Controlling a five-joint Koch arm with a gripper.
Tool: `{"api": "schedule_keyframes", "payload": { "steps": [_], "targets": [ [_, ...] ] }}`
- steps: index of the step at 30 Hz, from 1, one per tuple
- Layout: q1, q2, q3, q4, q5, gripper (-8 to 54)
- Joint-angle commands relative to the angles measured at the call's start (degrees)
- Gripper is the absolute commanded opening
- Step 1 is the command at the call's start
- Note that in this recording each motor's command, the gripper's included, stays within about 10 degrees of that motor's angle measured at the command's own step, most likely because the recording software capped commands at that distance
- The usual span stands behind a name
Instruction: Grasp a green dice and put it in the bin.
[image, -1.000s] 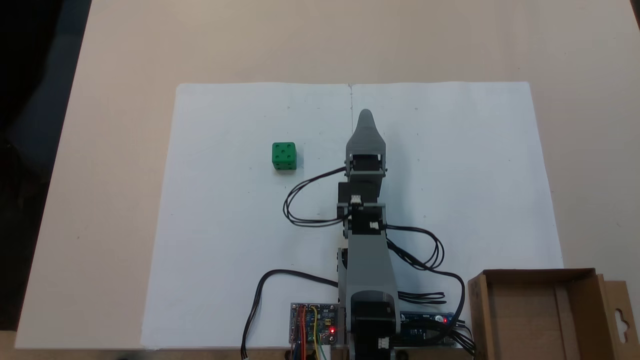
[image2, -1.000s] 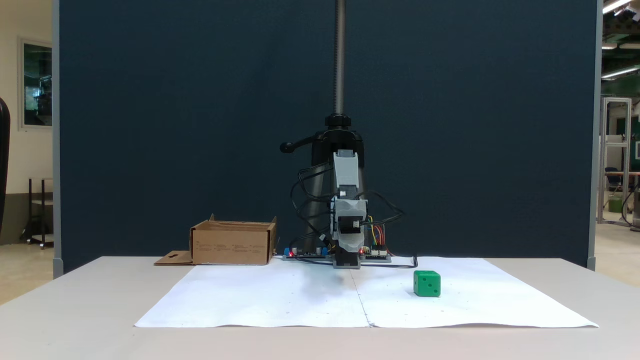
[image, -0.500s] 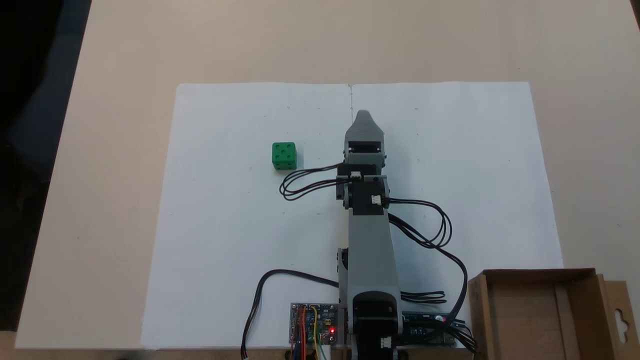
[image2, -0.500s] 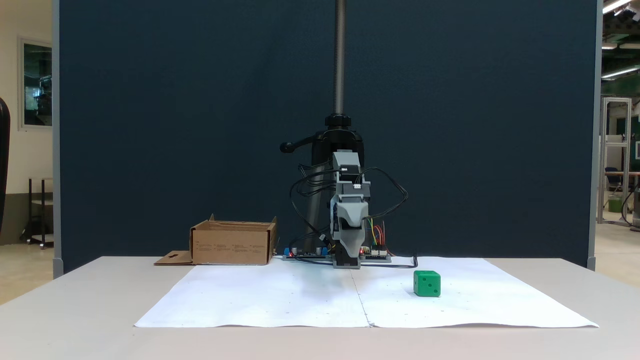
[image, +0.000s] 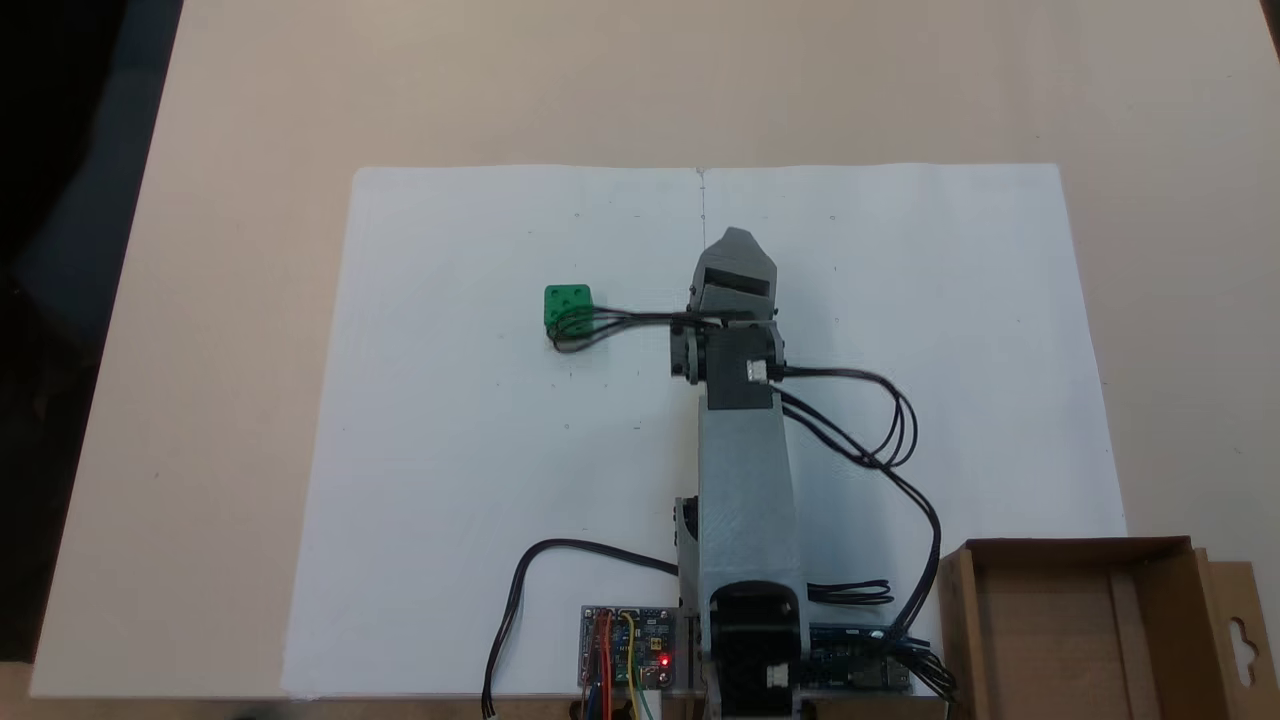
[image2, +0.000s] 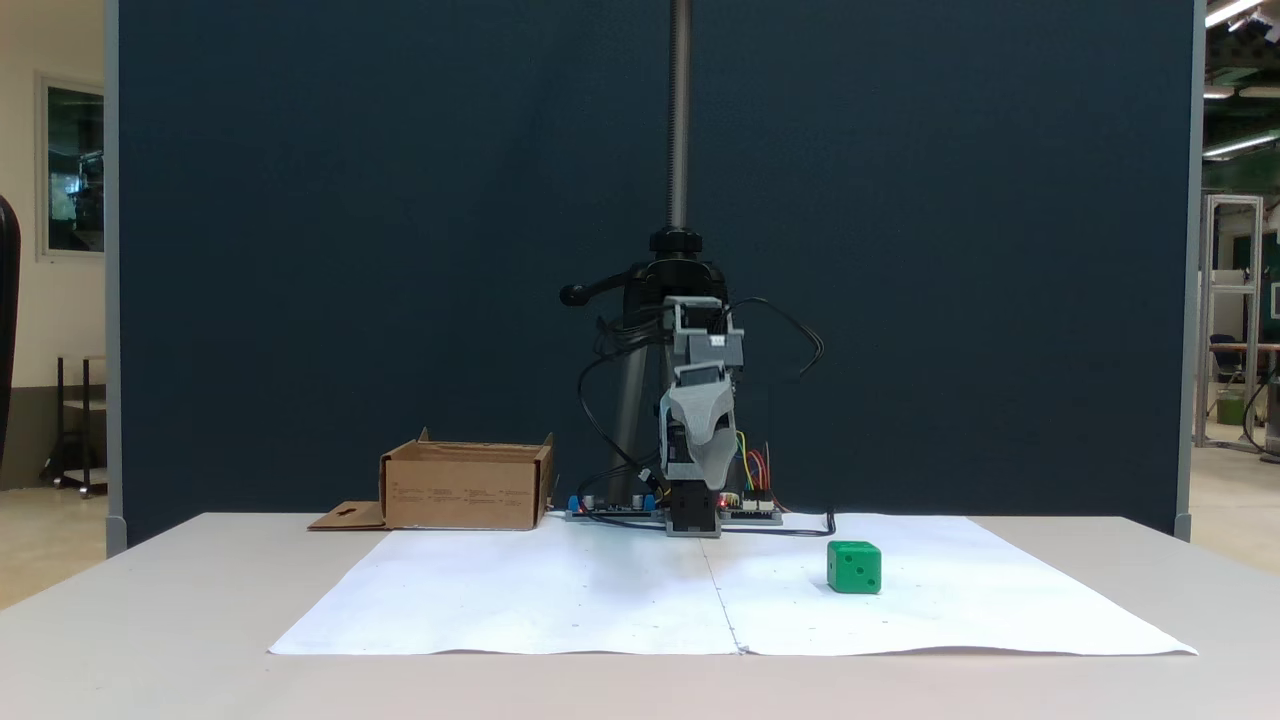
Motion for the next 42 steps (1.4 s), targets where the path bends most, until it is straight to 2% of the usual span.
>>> {"api": "schedule_keyframes", "payload": {
  "steps": [1,8,15,28,42],
  "targets": [
    [-1.49,-1.67,-6.24,6.24,6.06,41.7],
    [-4.39,-12.39,-17.58,16.0,11.87,41.8],
    [-9.84,-18.37,-25.75,21.88,15.64,41.8],
    [-19.95,-26.1,-35.77,31.11,16.17,41.5],
    [-23.38,-30.94,-35.95,29.71,19.25,42.0]
  ]
}}
